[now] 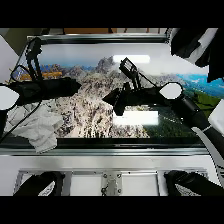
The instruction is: Fold the clothes and pants, and hang the long-sleeved shirts on hangers.
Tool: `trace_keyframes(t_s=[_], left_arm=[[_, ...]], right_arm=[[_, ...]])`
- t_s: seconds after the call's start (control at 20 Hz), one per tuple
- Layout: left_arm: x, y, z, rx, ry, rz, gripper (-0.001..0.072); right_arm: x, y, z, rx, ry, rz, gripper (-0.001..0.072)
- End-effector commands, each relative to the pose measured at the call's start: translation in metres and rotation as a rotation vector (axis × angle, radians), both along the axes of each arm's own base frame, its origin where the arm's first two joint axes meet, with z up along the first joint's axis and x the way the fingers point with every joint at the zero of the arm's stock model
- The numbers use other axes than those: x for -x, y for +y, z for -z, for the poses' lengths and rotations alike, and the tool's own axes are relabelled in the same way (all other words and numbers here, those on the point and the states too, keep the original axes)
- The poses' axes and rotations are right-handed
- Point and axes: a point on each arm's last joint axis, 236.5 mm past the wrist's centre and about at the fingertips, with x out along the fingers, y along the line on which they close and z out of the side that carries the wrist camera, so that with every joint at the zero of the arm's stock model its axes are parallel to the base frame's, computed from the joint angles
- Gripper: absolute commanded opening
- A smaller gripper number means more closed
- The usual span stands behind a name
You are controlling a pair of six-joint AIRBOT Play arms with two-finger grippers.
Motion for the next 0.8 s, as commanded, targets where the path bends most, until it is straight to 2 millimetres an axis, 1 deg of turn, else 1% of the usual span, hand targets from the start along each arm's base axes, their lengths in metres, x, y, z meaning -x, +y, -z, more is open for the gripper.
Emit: trace_keyframes(t_s=[0.0,0.3,0.4,0.45,0.5,0.55,0.6,0.65,0.7,0.75], left_arm=[[0.000,0.000,0.000,0.000,0.000,0.001,0.0021],[0.000,0.000,0.000,-0.001,-0.001,0.000,0.0021],[-0.003,0.004,-0.001,-0.015,-0.016,-0.009,0.0022],[-0.006,0.010,0.000,-0.048,-0.035,-0.010,0.0048],[-0.009,0.018,0.003,-0.088,-0.052,-0.008,0.0336],[-0.013,0.033,0.006,-0.125,-0.053,-0.033,0.0634],[-0.017,0.052,0.012,-0.174,-0.042,-0.068,0.0667],[-0.020,0.080,0.021,-0.246,-0.023,-0.119,0.0667],[-0.023,0.111,0.031,-0.325,0.007,-0.175,0.0667],[-0.024,0.149,0.044,-0.406,0.059,-0.252,0.0667]], right_arm=[[0.000,0.000,0.000,0.000,0.002,-0.001,0.0029],[0.000,0.000,0.000,0.000,0.002,-0.001,0.0029],[0.000,0.000,0.000,0.000,0.002,-0.001,0.0028],[0.000,0.000,0.000,0.000,0.002,-0.001,0.0028],[0.000,0.000,0.000,0.000,0.002,-0.001,0.0029],[0.000,0.000,0.000,0.000,0.002,-0.001,0.0028],[0.000,0.000,0.000,0.000,0.002,-0.001,0.0029],[0.000,0.000,0.001,0.001,0.002,-0.001,0.0028],[0.000,0.000,0.001,0.001,0.003,-0.001,0.0028],[0.000,0.001,0.002,0.002,0.005,-0.001,0.0029]])
